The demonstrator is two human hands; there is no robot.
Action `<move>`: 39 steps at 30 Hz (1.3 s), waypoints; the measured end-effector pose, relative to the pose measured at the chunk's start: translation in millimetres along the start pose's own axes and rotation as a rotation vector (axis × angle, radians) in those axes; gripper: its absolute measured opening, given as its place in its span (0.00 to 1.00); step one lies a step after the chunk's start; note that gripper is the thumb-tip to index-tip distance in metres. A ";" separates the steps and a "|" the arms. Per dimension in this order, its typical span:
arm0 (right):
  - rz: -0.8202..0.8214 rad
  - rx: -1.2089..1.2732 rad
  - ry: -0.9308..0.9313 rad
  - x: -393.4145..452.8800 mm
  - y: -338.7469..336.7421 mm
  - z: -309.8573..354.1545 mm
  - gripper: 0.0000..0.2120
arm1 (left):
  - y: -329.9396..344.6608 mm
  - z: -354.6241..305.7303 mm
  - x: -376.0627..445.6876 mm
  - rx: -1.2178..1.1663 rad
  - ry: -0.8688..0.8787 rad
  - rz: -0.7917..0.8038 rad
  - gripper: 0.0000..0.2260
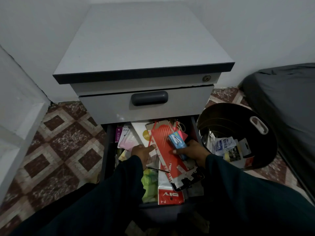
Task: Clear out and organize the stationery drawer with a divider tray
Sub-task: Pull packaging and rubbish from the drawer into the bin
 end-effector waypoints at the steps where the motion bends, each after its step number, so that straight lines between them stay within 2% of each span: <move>1: -0.004 -0.016 -0.003 -2.5 -0.4 0.7 0.26 | -4.7 -0.5 -3.3 -0.008 -0.005 0.008 0.13; 4: -0.029 -0.061 -0.008 -8.3 -3.1 1.2 0.25 | -17.0 -3.7 -18.2 0.007 -0.006 0.041 0.06; 7: -0.047 -0.150 0.002 -18.3 -5.8 5.3 0.31 | -28.1 -8.1 -31.7 0.085 -0.027 0.086 0.10; 10: -0.051 -0.277 -0.049 -32.7 -7.3 17.9 0.36 | -37.4 -20.8 -47.4 0.286 0.013 0.046 0.07; 15: -0.069 -0.397 -0.070 -56.0 -13.7 36.3 0.29 | -39.7 -41.0 -68.9 0.400 0.087 0.033 0.21; 18: -0.108 -0.426 -0.015 -65.2 -18.6 44.6 0.28 | -33.9 -47.3 -81.1 0.412 0.094 0.049 0.20; 23: -0.134 -0.392 0.076 -90.6 -28.9 55.1 0.26 | -15.5 -56.7 -104.4 0.618 0.146 0.109 0.17; 28: -0.117 -0.382 0.074 -120.8 -48.5 63.0 0.17 | 1.7 -64.3 -120.3 0.681 0.091 0.189 0.10; 32: -0.147 -0.386 0.056 -144.2 -64.0 71.2 0.15 | 21.3 -67.6 -130.3 0.670 0.088 0.218 0.03; 35: -0.176 -0.414 0.060 -154.0 -79.9 73.5 0.15 | 40.4 -69.2 -124.0 0.746 0.118 0.247 0.12; 39: -0.207 -0.411 0.068 -162.3 -110.9 72.7 0.15 | 70.9 -64.9 -120.0 0.729 0.082 0.297 0.13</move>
Point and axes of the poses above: each hand's wrist, its own x-axis towards the middle knuckle, its own y-axis out of the palm, z = x × y, the point moved 5 cm from there along x, towards the middle knuckle, and after that the axes turned 8 degrees about z, right-handed, at the moved point
